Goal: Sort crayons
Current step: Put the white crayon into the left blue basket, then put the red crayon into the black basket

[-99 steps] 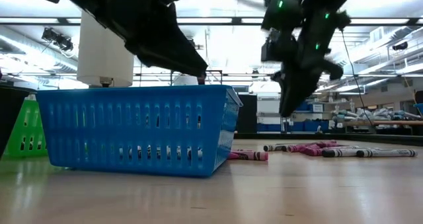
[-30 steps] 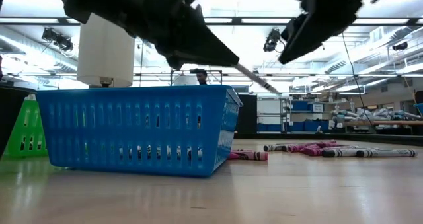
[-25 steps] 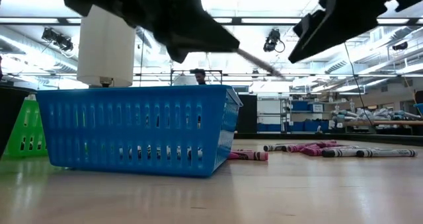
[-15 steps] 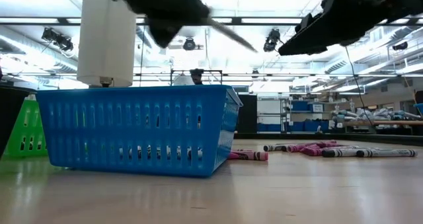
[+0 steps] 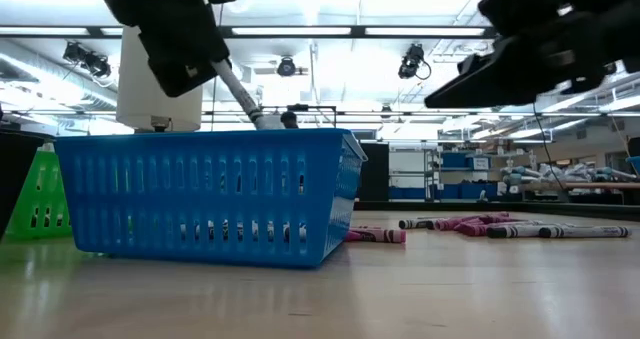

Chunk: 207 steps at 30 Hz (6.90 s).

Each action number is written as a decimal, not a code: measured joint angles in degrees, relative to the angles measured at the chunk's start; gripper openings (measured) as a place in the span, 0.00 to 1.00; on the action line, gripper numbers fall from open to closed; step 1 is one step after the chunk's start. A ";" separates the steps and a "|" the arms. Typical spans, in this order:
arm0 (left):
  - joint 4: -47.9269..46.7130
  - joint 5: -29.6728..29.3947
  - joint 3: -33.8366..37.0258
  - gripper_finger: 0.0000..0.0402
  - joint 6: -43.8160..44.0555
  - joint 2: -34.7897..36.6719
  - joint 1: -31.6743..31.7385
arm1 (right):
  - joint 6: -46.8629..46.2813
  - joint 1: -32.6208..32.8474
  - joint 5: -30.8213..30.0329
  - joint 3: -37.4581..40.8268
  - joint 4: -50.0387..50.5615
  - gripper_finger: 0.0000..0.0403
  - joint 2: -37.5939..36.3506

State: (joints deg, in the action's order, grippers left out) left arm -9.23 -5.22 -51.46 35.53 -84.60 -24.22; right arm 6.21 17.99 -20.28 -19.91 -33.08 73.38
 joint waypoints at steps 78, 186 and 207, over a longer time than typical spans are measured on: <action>37.11 -5.20 -8.17 0.35 -22.03 -31.87 22.16 | 7.70 -26.06 24.86 -2.74 26.90 0.37 0.48; 23.35 -13.13 -8.19 0.07 -28.83 -17.62 13.07 | -11.63 -8.27 17.96 -10.26 19.70 0.17 -0.33; -13.77 16.51 -8.17 0.10 6.17 -1.80 7.76 | -3.40 -8.74 10.41 -6.51 17.64 0.33 -1.27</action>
State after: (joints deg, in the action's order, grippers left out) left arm -23.00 11.29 -59.64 41.71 -86.39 -16.46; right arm 2.82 9.24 -9.88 -26.42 -15.44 72.12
